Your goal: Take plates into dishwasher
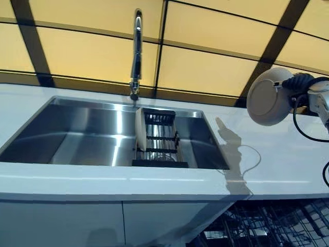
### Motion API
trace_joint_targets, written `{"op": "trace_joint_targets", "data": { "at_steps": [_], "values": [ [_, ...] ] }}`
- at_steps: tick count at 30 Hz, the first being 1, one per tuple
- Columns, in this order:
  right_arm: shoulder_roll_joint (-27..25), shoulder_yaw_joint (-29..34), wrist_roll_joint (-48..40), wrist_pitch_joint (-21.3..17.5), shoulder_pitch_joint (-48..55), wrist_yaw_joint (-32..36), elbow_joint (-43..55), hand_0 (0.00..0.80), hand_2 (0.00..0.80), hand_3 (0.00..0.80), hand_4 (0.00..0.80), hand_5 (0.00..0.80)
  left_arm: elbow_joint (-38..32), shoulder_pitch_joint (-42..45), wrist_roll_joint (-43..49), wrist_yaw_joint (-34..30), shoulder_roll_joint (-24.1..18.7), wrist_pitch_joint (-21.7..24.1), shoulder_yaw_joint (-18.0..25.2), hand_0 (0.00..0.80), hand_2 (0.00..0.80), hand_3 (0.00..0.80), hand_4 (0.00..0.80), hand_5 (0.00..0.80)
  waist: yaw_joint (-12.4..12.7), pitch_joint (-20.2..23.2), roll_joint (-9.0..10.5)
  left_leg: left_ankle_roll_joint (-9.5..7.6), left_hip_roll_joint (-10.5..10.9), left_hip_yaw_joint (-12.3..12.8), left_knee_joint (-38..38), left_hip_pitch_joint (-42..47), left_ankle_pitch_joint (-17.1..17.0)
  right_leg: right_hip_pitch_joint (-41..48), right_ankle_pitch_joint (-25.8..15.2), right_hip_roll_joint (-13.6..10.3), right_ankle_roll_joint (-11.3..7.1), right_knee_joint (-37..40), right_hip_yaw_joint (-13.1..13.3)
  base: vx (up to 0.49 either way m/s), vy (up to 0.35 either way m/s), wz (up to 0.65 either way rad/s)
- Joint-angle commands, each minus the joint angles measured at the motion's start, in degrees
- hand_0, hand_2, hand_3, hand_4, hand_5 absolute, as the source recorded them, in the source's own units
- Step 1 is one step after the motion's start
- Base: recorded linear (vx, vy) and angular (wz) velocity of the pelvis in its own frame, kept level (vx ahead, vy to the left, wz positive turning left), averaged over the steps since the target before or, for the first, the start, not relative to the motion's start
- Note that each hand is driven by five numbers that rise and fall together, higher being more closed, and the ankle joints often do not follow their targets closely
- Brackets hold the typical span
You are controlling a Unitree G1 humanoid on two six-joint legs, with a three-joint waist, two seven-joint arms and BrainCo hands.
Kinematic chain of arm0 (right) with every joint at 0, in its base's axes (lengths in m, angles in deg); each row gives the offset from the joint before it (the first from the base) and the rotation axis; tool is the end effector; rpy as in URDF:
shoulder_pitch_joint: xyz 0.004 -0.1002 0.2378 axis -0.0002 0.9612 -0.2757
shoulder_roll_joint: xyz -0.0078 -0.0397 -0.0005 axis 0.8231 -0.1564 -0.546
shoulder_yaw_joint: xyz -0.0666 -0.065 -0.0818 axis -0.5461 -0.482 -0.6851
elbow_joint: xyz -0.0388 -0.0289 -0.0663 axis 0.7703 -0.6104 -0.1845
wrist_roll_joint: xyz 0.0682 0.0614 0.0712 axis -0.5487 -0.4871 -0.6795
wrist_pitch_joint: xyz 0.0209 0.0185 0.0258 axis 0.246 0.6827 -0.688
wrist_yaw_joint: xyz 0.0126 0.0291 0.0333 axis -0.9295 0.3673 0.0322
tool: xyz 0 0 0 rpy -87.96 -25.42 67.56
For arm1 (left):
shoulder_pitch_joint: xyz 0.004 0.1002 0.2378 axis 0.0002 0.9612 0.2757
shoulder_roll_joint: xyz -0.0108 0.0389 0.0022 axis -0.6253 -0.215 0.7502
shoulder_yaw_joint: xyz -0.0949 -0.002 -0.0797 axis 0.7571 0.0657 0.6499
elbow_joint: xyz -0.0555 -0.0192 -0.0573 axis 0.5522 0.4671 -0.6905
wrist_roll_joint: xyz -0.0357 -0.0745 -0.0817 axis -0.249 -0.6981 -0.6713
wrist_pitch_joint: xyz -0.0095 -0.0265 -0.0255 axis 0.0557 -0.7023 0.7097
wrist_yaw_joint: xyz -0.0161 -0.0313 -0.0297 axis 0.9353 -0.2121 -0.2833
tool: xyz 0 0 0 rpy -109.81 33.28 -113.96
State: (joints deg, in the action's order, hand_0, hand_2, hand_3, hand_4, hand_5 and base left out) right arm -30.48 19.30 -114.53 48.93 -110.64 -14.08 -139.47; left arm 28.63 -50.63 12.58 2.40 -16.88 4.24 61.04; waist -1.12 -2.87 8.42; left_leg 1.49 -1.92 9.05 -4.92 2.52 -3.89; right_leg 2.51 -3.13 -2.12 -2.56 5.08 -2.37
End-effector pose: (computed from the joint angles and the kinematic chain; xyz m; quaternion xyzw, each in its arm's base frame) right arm 0.3379 -0.3457 0.3158 -0.2565 0.1188 -0.1766 0.9428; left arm 0.0685 0.2603 -0.1441 -0.0065 0.5861 0.0948 0.8046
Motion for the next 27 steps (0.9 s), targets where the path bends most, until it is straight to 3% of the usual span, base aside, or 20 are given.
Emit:
{"op": "trace_joint_targets", "data": {
  "at_steps": [1,14,27],
  "values": [
    [-6.46,-2.82,6.22,-4.24,-4.21,2.54,0.72,0.800,0.800,0.800,0.800,0.800,1.89,-1.98,1.37,0.56,-1.25,0.36,-1.34,0.000,0.000,0.000,0.000,0.000,-0.21,1.39,1.33,2.14,-1.75,-1.36,-0.08,2.48,3.96,0.24,-3.38,-3.38,-6.39,-0.37,-0.13,-0.003,0.004,-0.07],
    [-14.57,2.71,10.45,-6.97,8.64,11.28,7.11,0.800,0.800,0.800,0.800,0.800,1.43,-2.33,2.24,-0.26,-1.74,0.70,0.89,0.000,0.000,0.000,0.000,0.000,-4.27,1.32,0.12,2.14,-2.08,0.72,-0.08,3.22,4.28,-0.75,-3.41,-3.44,-6.42,-0.80,2.05,-0.002,-0.008,-0.07],
    [-15.83,27.80,10.29,-8.56,41.15,14.59,19.38,0.800,0.800,0.800,0.800,0.800,1.08,-1.21,5.39,-1.39,-1.56,1.03,3.77,0.000,0.000,0.000,0.000,0.000,-8.81,0.13,-0.67,2.35,-3.30,3.05,-0.08,2.75,4.27,-2.43,-3.33,-2.58,-6.39,-1.10,4.02,-0.026,-0.029,-0.09]
  ]
}}
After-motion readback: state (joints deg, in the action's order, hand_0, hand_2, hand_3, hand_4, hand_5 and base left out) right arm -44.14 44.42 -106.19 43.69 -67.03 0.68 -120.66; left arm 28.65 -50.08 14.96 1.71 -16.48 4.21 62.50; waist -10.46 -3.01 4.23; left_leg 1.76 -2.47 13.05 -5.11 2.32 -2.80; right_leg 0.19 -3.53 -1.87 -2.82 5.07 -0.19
